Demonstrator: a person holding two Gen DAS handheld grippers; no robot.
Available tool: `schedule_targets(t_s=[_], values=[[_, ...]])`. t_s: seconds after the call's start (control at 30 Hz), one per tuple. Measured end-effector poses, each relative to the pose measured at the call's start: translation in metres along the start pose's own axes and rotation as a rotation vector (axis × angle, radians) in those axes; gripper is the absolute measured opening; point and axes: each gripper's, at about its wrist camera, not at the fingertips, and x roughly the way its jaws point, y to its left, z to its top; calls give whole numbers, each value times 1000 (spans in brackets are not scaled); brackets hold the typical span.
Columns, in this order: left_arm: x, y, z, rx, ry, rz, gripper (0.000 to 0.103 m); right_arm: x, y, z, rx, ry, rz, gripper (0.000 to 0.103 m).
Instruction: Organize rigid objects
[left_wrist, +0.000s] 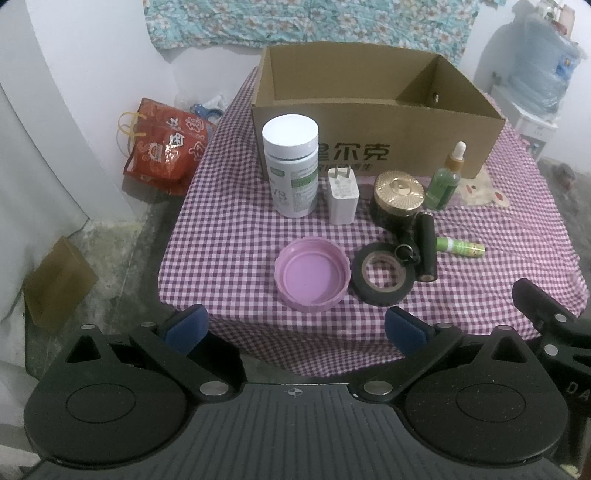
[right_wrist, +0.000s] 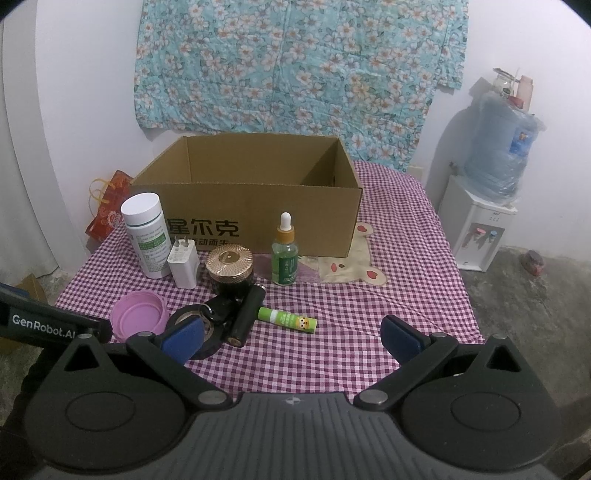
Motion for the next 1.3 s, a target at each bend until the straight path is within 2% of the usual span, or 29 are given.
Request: schedule_targets(t_s=[0.63, 0.97, 1.17, 1.23, 1.3], values=[[8, -9, 2, 31, 12, -5, 102, 3, -6, 1, 16, -4, -5, 103], [13, -23, 13, 97, -42, -54, 102, 14, -32, 13, 76, -33, -19, 103], [20, -44, 21, 172, -80, -130, 101, 32, -55, 21, 165, 2, 43, 92], [23, -53, 22, 204, -81, -166, 98, 43, -62, 21, 195, 28, 71, 82], [28, -62, 24, 229, -73, -212, 93, 53, -66, 19, 201, 56, 84, 76]])
